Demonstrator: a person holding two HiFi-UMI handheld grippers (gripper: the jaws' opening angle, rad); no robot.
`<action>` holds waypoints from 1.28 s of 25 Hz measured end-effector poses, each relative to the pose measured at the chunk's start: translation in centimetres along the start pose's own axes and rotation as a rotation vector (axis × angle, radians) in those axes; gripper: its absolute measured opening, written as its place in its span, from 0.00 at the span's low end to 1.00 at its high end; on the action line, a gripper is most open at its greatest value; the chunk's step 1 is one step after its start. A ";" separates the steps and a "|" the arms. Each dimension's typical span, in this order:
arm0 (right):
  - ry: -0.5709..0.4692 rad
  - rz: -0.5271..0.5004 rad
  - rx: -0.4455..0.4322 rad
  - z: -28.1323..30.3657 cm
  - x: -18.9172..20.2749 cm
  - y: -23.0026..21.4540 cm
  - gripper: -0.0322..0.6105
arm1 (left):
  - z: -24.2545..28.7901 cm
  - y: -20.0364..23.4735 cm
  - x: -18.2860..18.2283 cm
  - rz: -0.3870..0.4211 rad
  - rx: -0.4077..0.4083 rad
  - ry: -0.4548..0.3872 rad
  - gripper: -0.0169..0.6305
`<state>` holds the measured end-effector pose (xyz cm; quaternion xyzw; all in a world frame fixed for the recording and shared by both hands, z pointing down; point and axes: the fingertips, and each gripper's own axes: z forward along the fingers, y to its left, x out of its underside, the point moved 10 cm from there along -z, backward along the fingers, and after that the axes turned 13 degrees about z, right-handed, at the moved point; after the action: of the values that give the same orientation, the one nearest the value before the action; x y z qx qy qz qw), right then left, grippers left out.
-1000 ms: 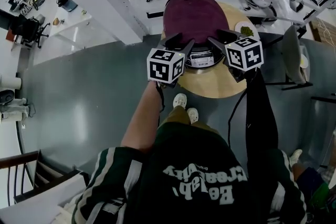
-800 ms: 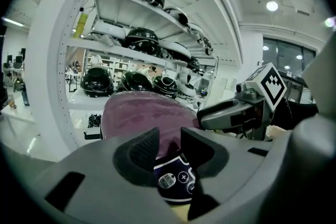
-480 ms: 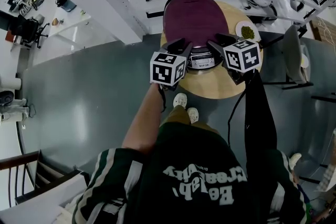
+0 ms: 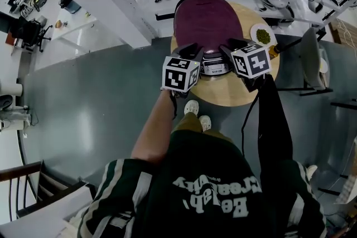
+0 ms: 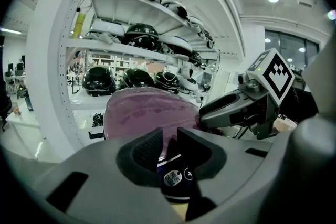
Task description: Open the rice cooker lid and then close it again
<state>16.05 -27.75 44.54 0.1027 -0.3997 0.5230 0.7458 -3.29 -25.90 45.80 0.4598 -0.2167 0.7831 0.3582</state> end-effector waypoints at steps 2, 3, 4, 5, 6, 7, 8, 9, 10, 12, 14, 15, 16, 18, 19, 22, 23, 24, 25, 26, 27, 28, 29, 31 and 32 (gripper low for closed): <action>0.002 -0.018 0.027 0.1 0.1 0.4 0.32 | 0.0 0.0 0.0 0.000 0.000 0.003 0.16; 0.002 -0.023 0.034 0.1 0.0 0.5 0.32 | 0.0 0.1 0.0 -0.002 0.003 0.003 0.16; 0.002 -0.024 0.038 0.2 0.0 0.5 0.32 | 0.0 0.1 0.0 -0.005 0.006 0.003 0.16; 0.000 -0.021 0.038 0.2 0.0 0.5 0.32 | 0.0 0.2 0.0 -0.007 0.010 0.003 0.16; -0.002 -0.017 0.037 0.2 0.1 0.5 0.32 | 0.0 0.2 0.0 -0.009 0.013 0.004 0.16; -0.006 -0.013 0.036 0.2 0.1 0.5 0.32 | 0.0 0.2 0.0 -0.008 0.015 0.003 0.16; -0.012 -0.010 0.037 0.1 0.2 0.5 0.32 | 0.0 0.2 0.0 -0.007 0.017 0.003 0.16; -0.020 -0.005 0.038 0.1 0.2 0.5 0.32 | 0.0 0.2 0.0 -0.005 0.018 0.003 0.16; -0.032 0.003 0.037 0.0 0.3 0.4 0.32 | 0.0 0.2 0.0 -0.003 0.019 0.002 0.16; -0.064 0.035 0.026 -0.1 0.5 0.3 0.32 | -0.1 0.2 0.0 -0.001 0.019 -0.002 0.16; -0.097 0.071 0.012 -0.2 0.7 0.0 0.30 | -0.2 0.1 0.0 0.003 0.022 -0.005 0.18; -0.109 0.079 0.010 -0.3 0.8 -0.1 0.30 | -0.2 0.1 0.0 0.004 0.025 -0.007 0.18; -0.117 0.080 0.010 -0.3 1.0 -0.1 0.30 | -0.2 0.0 0.0 0.005 0.027 -0.009 0.19; -0.127 0.072 0.008 -0.3 1.2 0.1 0.32 | -0.4 0.1 0.0 0.008 0.015 -0.018 0.20; -0.132 0.068 0.005 -0.4 1.3 0.3 0.33 | -0.6 0.2 -0.2 0.014 0.003 -0.024 0.20; -0.169 0.063 0.001 -1.2 1.1 0.7 0.34 | -1.6 0.3 -1.0 0.040 -0.039 -0.055 0.21; -0.193 0.065 -0.001 -1.6 1.0 0.8 0.34 | -1.9 0.3 -1.4 0.045 -0.052 -0.071 0.21; -0.219 0.066 -0.002 -2.0 0.8 0.9 0.35 | -2.3 0.3 -1.8 0.047 -0.063 -0.088 0.21; -0.248 0.065 -0.002 -2.5 0.6 1.1 0.35 | -2.7 0.3 -2.2 0.049 -0.072 -0.106 0.21; -0.276 0.061 0.002 -2.9 0.3 1.3 0.36 | -3.1 0.4 -2.6 0.053 -0.083 -0.122 0.21; -0.305 0.055 0.007 -3.4 -0.1 1.4 0.36 | -3.5 0.4 -3.0 0.061 -0.097 -0.135 0.21; -0.334 0.049 0.012 -3.9 -0.4 1.6 0.37 | -3.9 0.5 -3.5 0.073 -0.114 -0.146 0.21; -0.362 0.044 0.015 -4.3 -0.7 1.8 0.38 | -4.3 0.5 -3.9 0.087 -0.134 -0.156 0.21; -0.412 0.039 0.015 -5.1 -1.2 2.0 0.39 | -5.1 0.6 -5.0 0.112 -0.171 -0.185 0.22; -0.432 0.036 0.015 -5.5 -1.5 2.2 0.39 | -5.5 0.6 -5.5 0.123 -0.187 -0.201 0.22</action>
<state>16.69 -24.70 39.31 0.2110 -0.5481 0.5050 0.6325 -5.09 -24.57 38.29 0.4864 -0.3514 0.7300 0.3273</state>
